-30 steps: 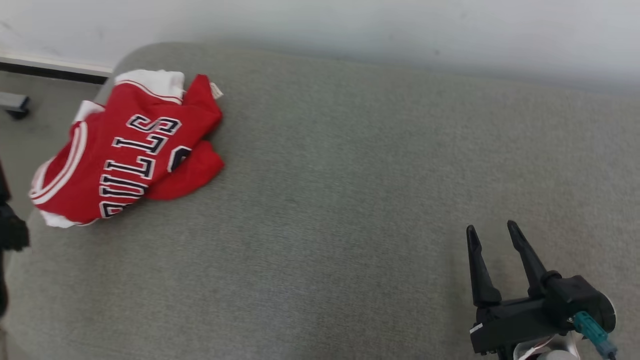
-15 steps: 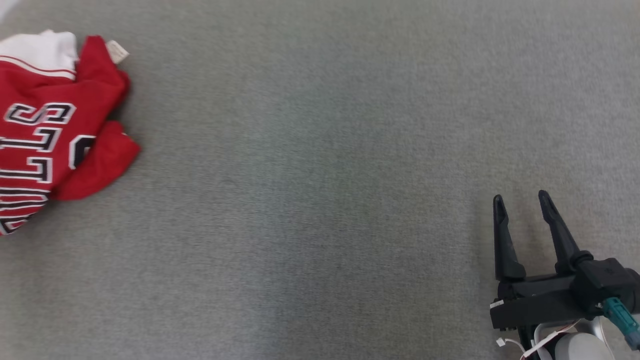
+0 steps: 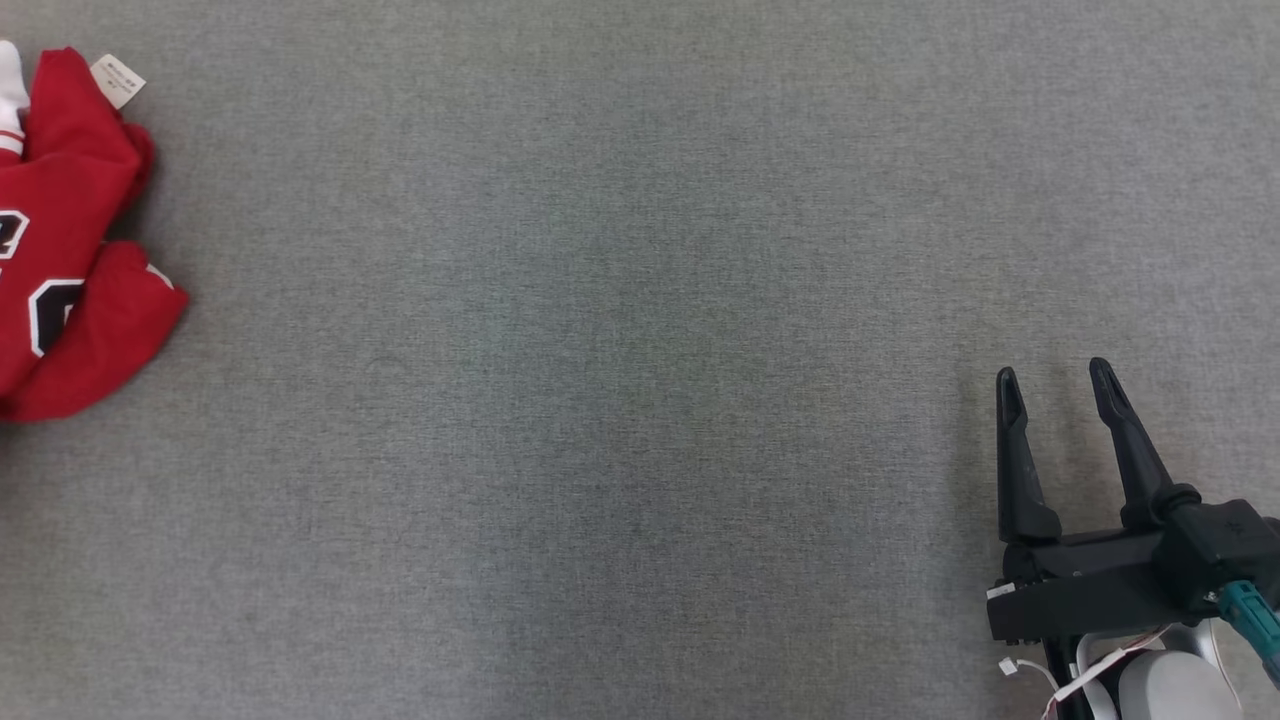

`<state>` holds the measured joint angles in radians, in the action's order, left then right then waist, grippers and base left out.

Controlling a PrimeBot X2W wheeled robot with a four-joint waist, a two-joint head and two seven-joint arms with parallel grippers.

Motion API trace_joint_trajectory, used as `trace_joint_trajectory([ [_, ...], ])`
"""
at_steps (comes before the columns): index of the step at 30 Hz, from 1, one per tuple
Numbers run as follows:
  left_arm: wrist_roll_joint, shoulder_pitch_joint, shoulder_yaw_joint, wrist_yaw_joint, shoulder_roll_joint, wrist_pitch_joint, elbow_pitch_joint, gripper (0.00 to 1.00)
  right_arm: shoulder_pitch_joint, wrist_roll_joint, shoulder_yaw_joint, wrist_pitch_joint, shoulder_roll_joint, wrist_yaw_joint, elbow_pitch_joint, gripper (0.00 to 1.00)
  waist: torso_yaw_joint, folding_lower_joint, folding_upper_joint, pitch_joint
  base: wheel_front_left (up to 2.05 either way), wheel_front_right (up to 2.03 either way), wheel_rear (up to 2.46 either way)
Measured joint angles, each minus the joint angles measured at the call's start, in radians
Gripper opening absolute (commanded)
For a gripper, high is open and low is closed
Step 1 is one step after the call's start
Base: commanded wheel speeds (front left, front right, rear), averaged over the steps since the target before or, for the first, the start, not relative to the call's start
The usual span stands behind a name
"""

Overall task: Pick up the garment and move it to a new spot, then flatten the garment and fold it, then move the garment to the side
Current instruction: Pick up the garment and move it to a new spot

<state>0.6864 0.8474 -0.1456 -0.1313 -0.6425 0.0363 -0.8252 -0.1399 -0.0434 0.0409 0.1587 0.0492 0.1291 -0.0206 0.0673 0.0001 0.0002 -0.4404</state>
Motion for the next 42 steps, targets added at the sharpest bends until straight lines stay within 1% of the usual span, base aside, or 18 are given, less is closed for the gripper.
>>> trace_joint_trajectory([
  [2, 0.039, 0.001, -0.041, 0.0, -0.008, 0.044, -0.012, 1.0, -0.002, 0.0, -0.001, 0.001, 0.0, 0.0, 0.001, 1.0, -0.005, 0.0, 0.0, -0.001, 0.0, 0.0, 0.0],
  [5, 0.084, 0.001, -0.09, 0.0, -0.024, 0.078, -0.03, 1.0, -0.004, -0.003, -0.005, 0.004, 0.0, 0.0, 0.004, 1.0, -0.013, -0.0001, -0.0001, -0.001, 0.0, 0.0, 0.0],
  [6, 0.084, 0.001, -0.09, 0.0, -0.024, 0.078, -0.03, 1.0, -0.004, -0.003, -0.005, 0.004, 0.0, 0.0, 0.004, 1.0, -0.013, -0.0001, -0.0001, -0.001, 0.0, 0.0, 0.0],
  [10, 0.136, -0.001, -0.151, 0.0, -0.039, 0.089, -0.071, 1.0, -0.005, -0.008, -0.011, 0.009, 0.0, 0.0, 0.009, 1.0, -0.027, -0.0001, -0.0001, -0.001, 0.0, 0.0, 0.0],
  [11, 0.136, -0.001, -0.151, 0.0, -0.039, 0.089, -0.071, 0.38, -0.005, -0.008, -0.011, 0.009, 0.0, 0.0, 0.009, 1.0, -0.027, -0.0001, -0.0001, -0.001, 0.0, 0.0, 0.0],
  [12, 0.146, -0.002, -0.164, 0.0, -0.04, 0.091, -0.075, 0.0, -0.005, -0.008, -0.011, 0.01, 0.0, 0.0, 0.011, 1.0, -0.03, -0.0001, -0.0001, 0.0, 0.0, 0.0, 0.0],
  [15, 0.164, -0.005, -0.198, 0.0, -0.047, 0.064, -0.083, 0.0, -0.005, -0.009, -0.009, 0.011, 0.0, 0.0, 0.013, 1.0, -0.033, -0.0001, -0.0001, 0.003, 0.0, 0.0, 0.0],
  [19, 0.172, 0.002, -0.223, -0.001, -0.061, -0.021, -0.091, 0.0, -0.006, -0.009, -0.007, 0.014, 0.0, 0.0, 0.016, 1.0, -0.028, 0.0, -0.0001, 0.01, 0.0, 0.0, 0.0],
  [26, 0.173, 0.063, -0.255, 0.0, -0.095, -0.177, -0.093, 0.0, -0.005, -0.028, -0.012, 0.027, 0.0, 0.0, 0.049, 1.0, -0.013, -0.0001, -0.0002, 0.044, 0.0, 0.0, 0.0],
  [29, 0.16, 0.1, -0.273, -0.001, -0.105, -0.219, -0.086, 0.0, -0.005, -0.04, -0.018, 0.037, 0.0, 0.0, 0.076, 1.0, -0.006, -0.0001, -0.0002, 0.065, 0.0, 0.0, 0.0],
  [31, 0.146, 0.13, -0.287, -0.001, -0.114, -0.238, -0.072, 0.0, -0.005, -0.05, -0.023, 0.046, 0.0, 0.0, 0.094, 1.0, -0.003, -0.0001, -0.0002, 0.079, 0.0, 0.0, 0.0],
  [33, 0.108, 0.159, -0.306, -0.001, -0.125, -0.252, -0.054, 0.0, -0.005, -0.062, -0.027, 0.053, 0.0, 0.0, 0.112, 1.0, -0.001, -0.0001, -0.0003, 0.096, 0.0, 0.0, 0.0],
  [37, 0.06, 0.216, -0.332, 0.008, -0.126, -0.266, 0.005, 0.0, -0.002, -0.081, -0.035, 0.071, 0.0, 0.0, 0.148, 1.0, -0.002, -0.0001, -0.0002, 0.13, 0.0, 0.0, 0.0],
  [42, 0.031, 0.272, -0.355, 0.018, -0.121, -0.257, 0.105, 0.0, 0.004, -0.103, -0.043, 0.088, 0.0, 0.0, 0.18, 1.0, -0.018, -0.0002, -0.0003, 0.172, 0.0, 0.0, 0.0],
])
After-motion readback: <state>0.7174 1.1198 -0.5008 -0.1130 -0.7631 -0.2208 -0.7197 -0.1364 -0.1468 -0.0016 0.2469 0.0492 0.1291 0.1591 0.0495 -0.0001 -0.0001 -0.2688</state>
